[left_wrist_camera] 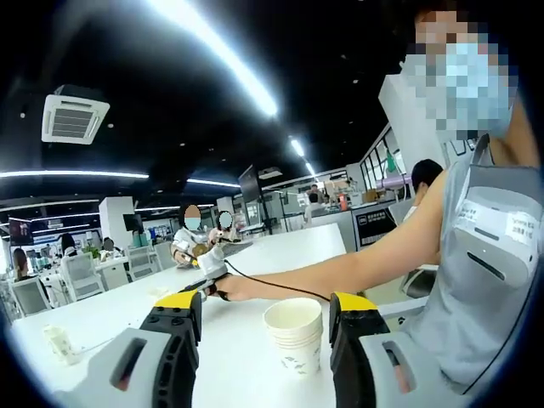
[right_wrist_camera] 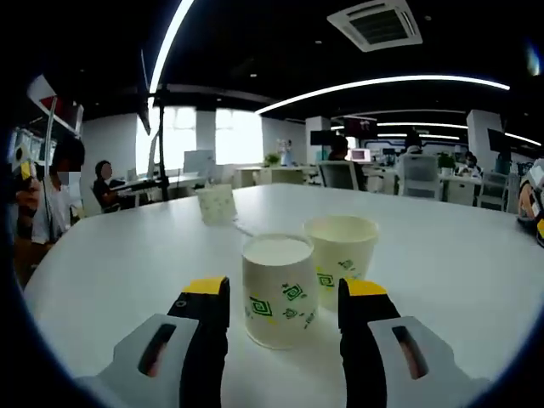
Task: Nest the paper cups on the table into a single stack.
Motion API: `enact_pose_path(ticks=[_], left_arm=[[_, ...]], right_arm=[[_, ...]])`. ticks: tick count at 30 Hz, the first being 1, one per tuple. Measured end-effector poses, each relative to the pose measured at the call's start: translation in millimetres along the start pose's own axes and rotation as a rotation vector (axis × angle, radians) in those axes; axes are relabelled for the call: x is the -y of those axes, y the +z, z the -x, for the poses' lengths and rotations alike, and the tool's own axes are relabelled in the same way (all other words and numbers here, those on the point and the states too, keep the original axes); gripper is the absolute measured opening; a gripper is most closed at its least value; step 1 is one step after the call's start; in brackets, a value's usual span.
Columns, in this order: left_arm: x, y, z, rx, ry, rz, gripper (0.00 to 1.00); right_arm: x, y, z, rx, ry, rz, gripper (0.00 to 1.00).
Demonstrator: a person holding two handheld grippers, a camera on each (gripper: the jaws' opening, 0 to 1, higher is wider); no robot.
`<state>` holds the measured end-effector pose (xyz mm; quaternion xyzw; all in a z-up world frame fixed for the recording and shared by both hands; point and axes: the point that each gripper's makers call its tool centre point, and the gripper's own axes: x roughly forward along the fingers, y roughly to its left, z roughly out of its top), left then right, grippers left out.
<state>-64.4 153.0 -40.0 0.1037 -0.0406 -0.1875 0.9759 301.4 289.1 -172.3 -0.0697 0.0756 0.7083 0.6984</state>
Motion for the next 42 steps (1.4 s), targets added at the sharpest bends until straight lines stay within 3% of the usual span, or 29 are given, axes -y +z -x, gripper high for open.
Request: enact_pose_path(ticks=[13,18,27,34,36,38,40,42], left_arm=[[-0.3,-1.7,3.2,-0.006,0.007,-0.011,0.64],[-3.1,-3.8,5.1,-0.009,0.014,-0.010,0.64],[-5.4,-1.5,6.4,0.004,0.016,-0.002,0.65],[-5.8,-2.9,4.9,0.003,0.013,0.003,0.65],[-5.0,-3.5,4.1,0.000,0.010,0.002,0.65],[-4.5,-3.3,3.7,0.000,0.009,0.001,0.65],[-4.2,-2.4,3.9,0.003,0.009,0.001,0.65],[-4.5,-2.7,4.3,0.001,0.011,0.001,0.65]], right_arm=[[-3.0,2.6,-13.6,-0.005,-0.011,0.029,0.49],[0.6,-1.5,-16.9,-0.027,-0.016,0.038,0.42],[-5.6,-2.8,-14.5,-0.021,-0.006,0.039,0.41],[-35.4,8.2,3.4,0.013,0.045,0.058,0.41],[-42.5,12.7,-1.1,0.029,0.078,0.049,0.41],[-57.1,19.7,3.8,0.042,0.119,0.053,0.41],[-89.9,22.0,14.5,0.054,0.181,0.066,0.41],[-98.5,23.3,16.5,0.057,0.228,0.068,0.41]])
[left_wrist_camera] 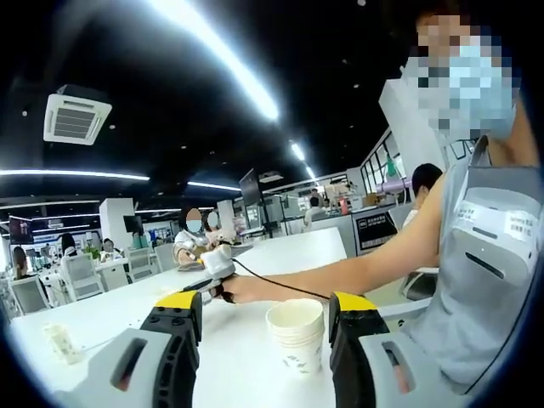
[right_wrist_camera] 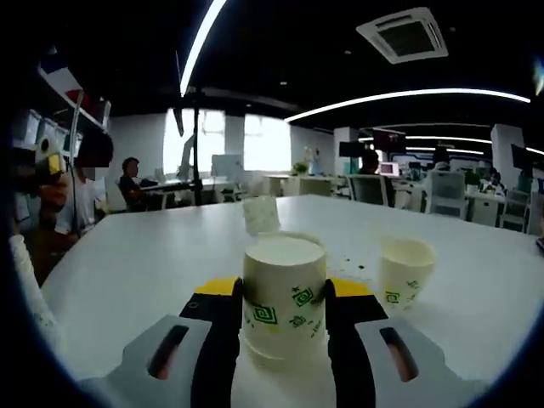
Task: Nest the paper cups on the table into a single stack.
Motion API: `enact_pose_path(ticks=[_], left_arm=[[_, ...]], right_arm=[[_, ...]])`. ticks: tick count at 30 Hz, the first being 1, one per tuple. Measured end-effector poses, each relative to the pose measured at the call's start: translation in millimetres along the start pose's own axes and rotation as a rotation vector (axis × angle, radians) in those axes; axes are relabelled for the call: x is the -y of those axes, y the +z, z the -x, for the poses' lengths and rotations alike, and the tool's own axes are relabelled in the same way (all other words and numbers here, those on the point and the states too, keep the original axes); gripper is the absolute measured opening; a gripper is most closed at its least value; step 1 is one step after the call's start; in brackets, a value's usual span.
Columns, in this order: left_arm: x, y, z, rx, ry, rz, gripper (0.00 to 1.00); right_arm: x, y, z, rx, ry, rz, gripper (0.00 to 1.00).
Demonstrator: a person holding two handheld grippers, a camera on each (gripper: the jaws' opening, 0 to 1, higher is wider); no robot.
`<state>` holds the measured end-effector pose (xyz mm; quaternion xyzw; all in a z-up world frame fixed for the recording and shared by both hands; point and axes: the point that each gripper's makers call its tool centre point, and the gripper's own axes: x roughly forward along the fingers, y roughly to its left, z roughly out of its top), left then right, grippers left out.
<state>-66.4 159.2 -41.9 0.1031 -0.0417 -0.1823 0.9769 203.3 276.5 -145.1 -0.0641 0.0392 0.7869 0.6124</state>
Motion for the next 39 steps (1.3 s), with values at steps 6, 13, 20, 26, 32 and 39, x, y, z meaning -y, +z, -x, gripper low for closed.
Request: enact_pose_path(ticks=[6,13,20,26,32,39], left_arm=[[-1.0,-1.8,0.4,-0.003,0.005,0.004,0.64],[1.2,-4.4,-3.6,-0.009,0.004,0.005,0.64],[-4.4,-12.8,-7.7,-0.026,0.005,0.017,0.64],[-6.7,-17.8,-10.5,-0.031,0.000,0.029,0.64],[-4.8,-22.3,-13.6,-0.031,-0.017,0.037,0.63],[-11.9,-22.7,-15.0,-0.030,-0.003,0.044,0.63]], right_arm=[[-61.0,4.0,9.6,-0.051,0.227,0.079,0.41],[-117.4,3.1,27.2,-0.052,0.385,0.150,0.41],[-130.4,-10.8,30.2,-0.033,0.414,0.138,0.41],[-134.1,-27.5,33.2,-0.048,0.412,0.108,0.41],[-141.5,-29.3,41.5,-0.047,0.414,0.145,0.41],[-131.4,-27.2,39.1,-0.040,0.413,0.138,0.41]])
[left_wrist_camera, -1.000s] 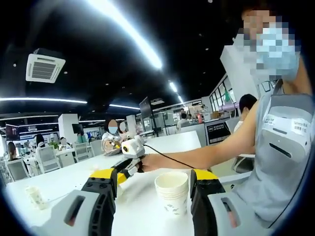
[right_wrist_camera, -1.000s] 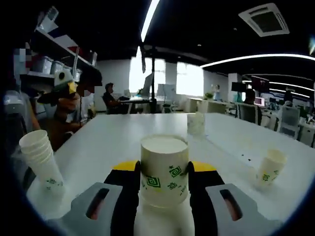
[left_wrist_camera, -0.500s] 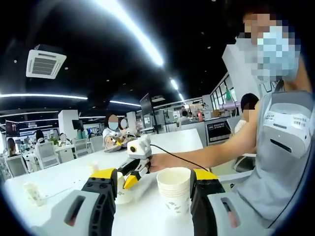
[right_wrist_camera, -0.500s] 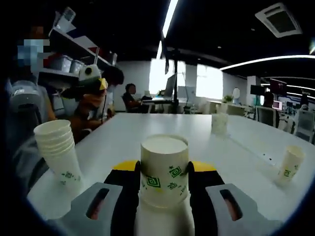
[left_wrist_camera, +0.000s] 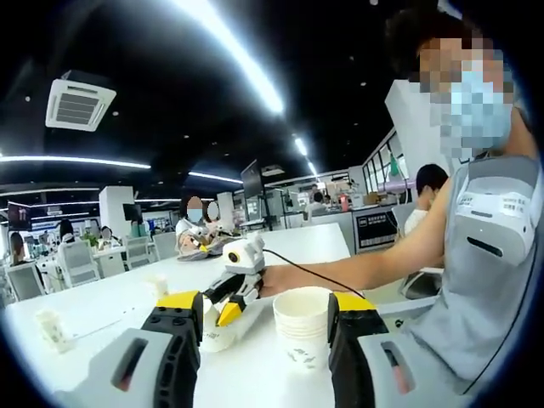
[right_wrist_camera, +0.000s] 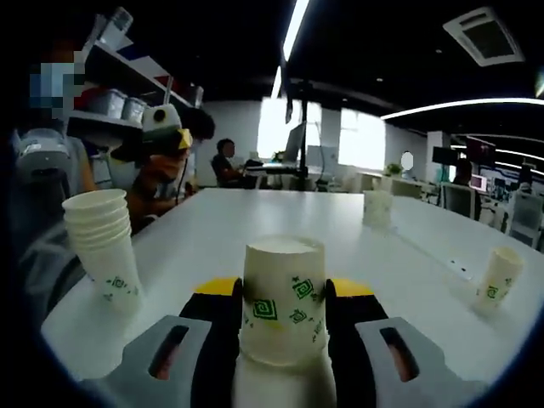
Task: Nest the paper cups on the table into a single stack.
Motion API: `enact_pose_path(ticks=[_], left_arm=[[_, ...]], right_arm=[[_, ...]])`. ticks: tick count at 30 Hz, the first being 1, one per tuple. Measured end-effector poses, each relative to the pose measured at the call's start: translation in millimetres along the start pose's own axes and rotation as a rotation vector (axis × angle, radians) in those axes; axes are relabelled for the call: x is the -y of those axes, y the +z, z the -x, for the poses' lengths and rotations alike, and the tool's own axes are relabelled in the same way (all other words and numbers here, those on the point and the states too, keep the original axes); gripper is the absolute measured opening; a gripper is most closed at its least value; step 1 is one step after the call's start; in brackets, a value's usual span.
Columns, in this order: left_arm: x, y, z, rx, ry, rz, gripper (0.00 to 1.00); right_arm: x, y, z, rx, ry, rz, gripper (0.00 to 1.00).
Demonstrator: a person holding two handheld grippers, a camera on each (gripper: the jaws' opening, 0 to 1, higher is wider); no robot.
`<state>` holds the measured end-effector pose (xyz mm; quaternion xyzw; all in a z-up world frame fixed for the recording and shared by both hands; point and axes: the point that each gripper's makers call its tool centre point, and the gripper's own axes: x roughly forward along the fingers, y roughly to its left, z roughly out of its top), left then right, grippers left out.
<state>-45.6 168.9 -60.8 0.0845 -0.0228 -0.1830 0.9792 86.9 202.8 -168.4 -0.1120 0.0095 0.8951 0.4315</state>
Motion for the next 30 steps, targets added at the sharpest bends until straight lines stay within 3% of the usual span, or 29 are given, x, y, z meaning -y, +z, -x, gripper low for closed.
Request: enact_pose_path(ticks=[7,13,17,24,30], left_arm=[[-3.6,13.7,6.2,-0.005,0.024,-0.049,0.63],[-26.5,21.1,9.4,0.003,0.052,-0.078,0.63],[-43.8,25.8,-1.0,0.020,0.058,-0.102,0.64],[-75.4,3.3,-37.9,0.000,-0.005,-0.144,0.65],[-86.8,-19.9,-64.0,0.016,-0.068,-0.089,0.65]], right_arm=[[10.3,-3.5,3.0,-0.005,0.001,-0.014,0.42],[23.7,-4.0,11.4,0.002,-0.004,-0.029,0.44],[36.1,-6.4,18.6,0.002,-0.002,-0.032,0.50],[52.3,-10.5,33.4,0.020,0.006,-0.045,0.56],[54.9,-12.0,43.6,0.029,-0.013,-0.054,0.55]])
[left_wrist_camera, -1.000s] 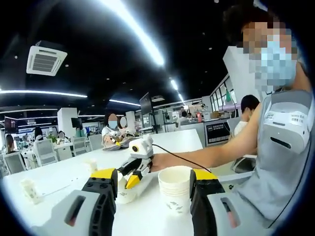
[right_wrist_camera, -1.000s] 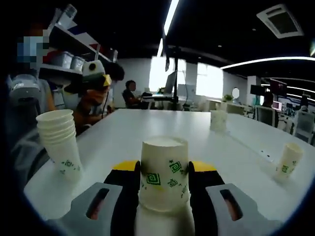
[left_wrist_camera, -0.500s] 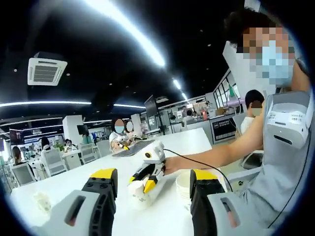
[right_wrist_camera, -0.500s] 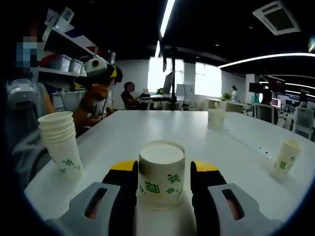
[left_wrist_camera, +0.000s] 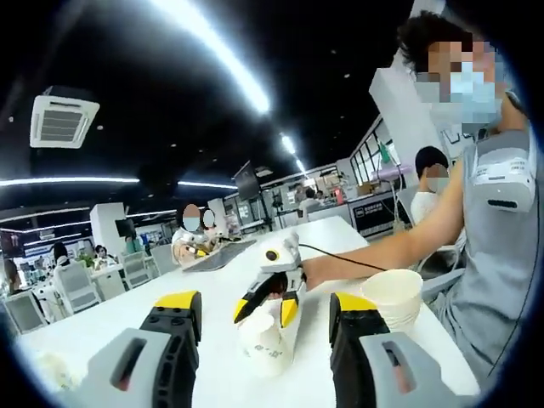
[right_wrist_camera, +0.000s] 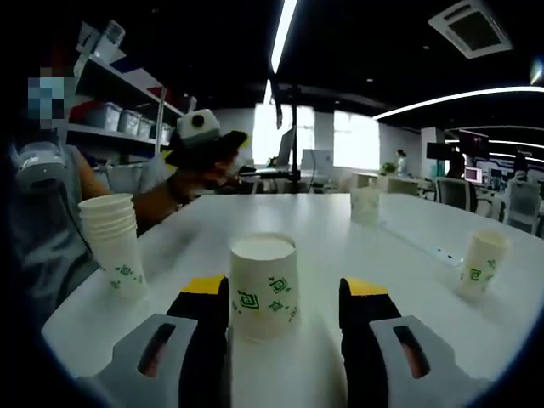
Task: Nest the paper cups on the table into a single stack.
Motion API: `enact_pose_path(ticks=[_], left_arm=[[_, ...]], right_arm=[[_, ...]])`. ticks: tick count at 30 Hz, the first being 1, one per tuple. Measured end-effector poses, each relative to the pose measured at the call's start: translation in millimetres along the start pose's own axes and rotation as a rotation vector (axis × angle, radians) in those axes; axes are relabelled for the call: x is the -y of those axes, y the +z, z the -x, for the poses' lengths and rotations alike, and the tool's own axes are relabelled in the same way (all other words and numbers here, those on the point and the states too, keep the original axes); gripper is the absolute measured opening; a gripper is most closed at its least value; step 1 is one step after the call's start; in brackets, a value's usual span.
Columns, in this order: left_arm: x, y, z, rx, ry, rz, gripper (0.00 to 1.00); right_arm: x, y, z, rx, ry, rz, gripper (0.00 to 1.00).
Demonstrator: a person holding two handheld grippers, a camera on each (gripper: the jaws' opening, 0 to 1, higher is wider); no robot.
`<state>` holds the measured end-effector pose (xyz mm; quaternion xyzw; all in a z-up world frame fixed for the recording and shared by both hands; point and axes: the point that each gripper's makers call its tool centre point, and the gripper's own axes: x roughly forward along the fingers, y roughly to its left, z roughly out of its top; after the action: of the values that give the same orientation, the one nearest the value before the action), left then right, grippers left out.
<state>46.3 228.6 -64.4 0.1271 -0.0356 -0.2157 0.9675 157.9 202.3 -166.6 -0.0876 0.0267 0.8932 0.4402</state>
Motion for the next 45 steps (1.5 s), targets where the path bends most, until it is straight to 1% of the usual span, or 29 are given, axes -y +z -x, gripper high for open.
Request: enact_pose_path(ticks=[1,3,5,8,12,14,16,18,19,20,21,22,24,25,26,27,28,30,36,38,41,42,44,45], left_arm=[[2.3,-1.7,-4.7,0.015,-0.023,0.004,0.65],[-0.8,-6.2,-10.2,0.017,-0.034,0.015,0.65],[-6.5,-11.5,-14.2,0.019,-0.039,-0.012,0.64],[-20.5,-20.8,-19.9,-0.006,-0.046,0.031,0.62],[-33.4,-35.0,-28.1,-0.040,-0.066,0.048,0.61],[-38.9,-45.2,-33.2,-0.060,-0.074,0.093,0.61],[-44.2,-55.1,-38.4,-0.060,-0.073,0.107,0.62],[-45.9,-63.7,-40.1,-0.051,-0.060,0.126,0.62],[-43.3,-67.2,-38.9,-0.040,-0.054,0.137,0.62],[-41.7,-67.7,-38.2,-0.006,-0.053,0.149,0.61],[-43.1,-71.7,-39.2,-0.016,-0.054,0.149,0.60],[-39.2,-76.5,-40.7,-0.047,-0.065,0.159,0.61],[-32.8,-76.9,-40.4,-0.023,-0.078,0.152,0.61],[-28.1,-84.5,-40.8,-0.060,-0.073,0.205,0.61],[-25.7,-90.2,-41.1,-0.091,-0.070,0.192,0.61],[-22.3,-88.8,-42.6,-0.078,-0.078,0.170,0.61],[-21.0,-89.2,-42.6,-0.079,-0.079,0.167,0.60],[-20.7,-92.0,-42.1,-0.095,-0.087,0.176,0.60],[-19.8,-91.1,-41.4,-0.087,-0.084,0.188,0.60],[-20.6,-91.3,-42.4,-0.090,-0.078,0.179,0.59],[-21.1,-92.0,-43.0,-0.091,-0.078,0.175,0.59],[-20.9,-91.8,-43.1,-0.092,-0.079,0.176,0.59],[-21.3,-91.5,-43.1,-0.091,-0.079,0.171,0.59],[-20.4,-90.9,-42.9,-0.090,-0.081,0.174,0.59]], right_arm=[[1.1,0.3,1.1,0.002,-0.001,-0.001,0.55],[5.7,1.4,3.2,0.007,-0.005,-0.003,0.55],[3.1,2.1,3.3,0.011,-0.008,-0.006,0.54],[4.0,1.6,2.7,0.014,-0.009,-0.006,0.54],[1.1,3.9,0.8,0.021,-0.002,-0.001,0.54],[-1.0,6.1,-0.4,0.025,0.000,0.005,0.52],[-3.8,15.3,-0.5,0.065,0.010,-0.004,0.50],[-4.6,20.9,-0.4,0.081,0.005,-0.004,0.49],[-4.9,22.5,-0.9,0.083,0.001,-0.002,0.49],[-6.4,23.9,-2.5,0.087,0.001,0.002,0.49],[-7.7,24.4,-4.5,0.087,0.002,0.004,0.49],[-8.6,24.4,-6.1,0.086,0.003,0.004,0.49],[-10.4,22.5,-11.2,0.076,0.012,0.009,0.49],[-11.5,19.1,-15.7,0.058,0.018,0.007,0.49],[-12.0,16.1,-19.4,0.042,0.017,0.003,0.49],[-12.6,14.0,-22.2,0.032,0.018,0.002,0.49],[-14.7,12.3,-25.4,0.024,0.024,0.004,0.49],[-15.9,11.7,-27.5,0.020,0.028,0.003,0.49],[-17.0,14.4,-26.7,0.032,0.015,0.004,0.46],[-17.9,15.4,-25.9,0.034,0.014,0.005,0.46],[-18.0,13.4,-27.5,0.023,0.017,0.002,0.45],[-18.7,12.0,-28.9,0.015,0.016,0.005,0.44],[-17.1,10.9,-29.6,0.007,0.013,0.011,0.39],[-16.2,10.7,-29.4,0.006,0.008,0.009,0.39]])
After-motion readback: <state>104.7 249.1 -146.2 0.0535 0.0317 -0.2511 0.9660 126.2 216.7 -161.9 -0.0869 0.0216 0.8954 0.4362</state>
